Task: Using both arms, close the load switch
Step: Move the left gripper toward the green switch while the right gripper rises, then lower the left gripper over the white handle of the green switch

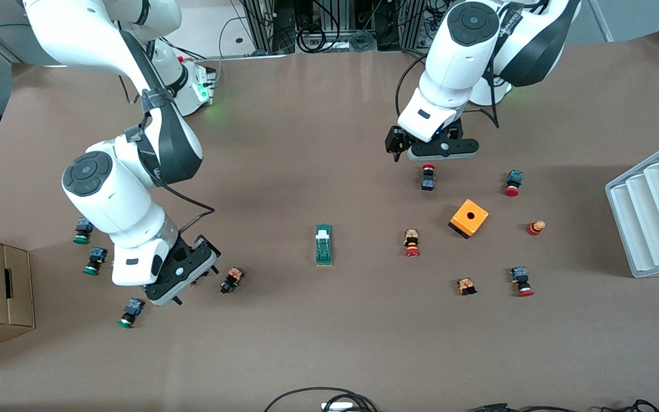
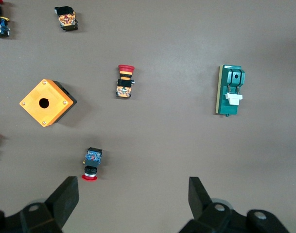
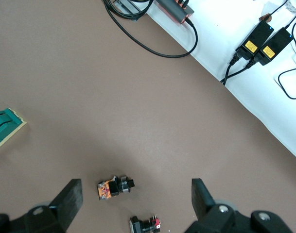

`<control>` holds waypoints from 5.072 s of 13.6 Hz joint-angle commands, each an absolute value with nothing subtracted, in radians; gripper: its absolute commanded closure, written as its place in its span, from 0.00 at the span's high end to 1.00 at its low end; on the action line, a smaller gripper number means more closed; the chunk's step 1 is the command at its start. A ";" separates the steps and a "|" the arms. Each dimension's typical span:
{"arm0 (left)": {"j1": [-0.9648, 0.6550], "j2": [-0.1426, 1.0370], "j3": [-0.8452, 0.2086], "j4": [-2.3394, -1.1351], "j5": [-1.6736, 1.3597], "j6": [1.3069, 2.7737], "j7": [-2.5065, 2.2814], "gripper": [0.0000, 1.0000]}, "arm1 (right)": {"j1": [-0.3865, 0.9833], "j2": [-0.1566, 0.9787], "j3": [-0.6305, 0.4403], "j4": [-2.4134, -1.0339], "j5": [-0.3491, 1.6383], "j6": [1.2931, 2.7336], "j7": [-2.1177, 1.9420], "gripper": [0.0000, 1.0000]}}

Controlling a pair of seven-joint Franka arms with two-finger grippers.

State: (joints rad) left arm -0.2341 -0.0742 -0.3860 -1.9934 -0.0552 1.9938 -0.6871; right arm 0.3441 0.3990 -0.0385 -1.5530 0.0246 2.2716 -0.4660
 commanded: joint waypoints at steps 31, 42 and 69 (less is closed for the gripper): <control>-0.618 0.538 -0.436 -1.769 1.191 2.263 -1.948 1.00 | 0.181 0.296 -0.038 -1.529 0.141 1.991 -0.278 1.00; -0.735 0.871 -0.419 -1.697 1.857 2.030 -2.380 1.00 | 0.178 0.291 -0.038 -1.529 0.141 1.987 -0.279 1.00; -0.816 0.977 -0.356 -1.674 1.971 1.905 -2.507 0.52 | 0.219 0.298 -0.034 -1.517 0.140 1.956 -0.213 1.00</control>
State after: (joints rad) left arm -0.8078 0.9591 -0.3737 -1.6950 1.9514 1.9085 -2.4924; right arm 0.2121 0.2923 -0.0309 -1.5281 0.1213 1.9708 -0.2233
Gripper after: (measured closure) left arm 0.480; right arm 0.000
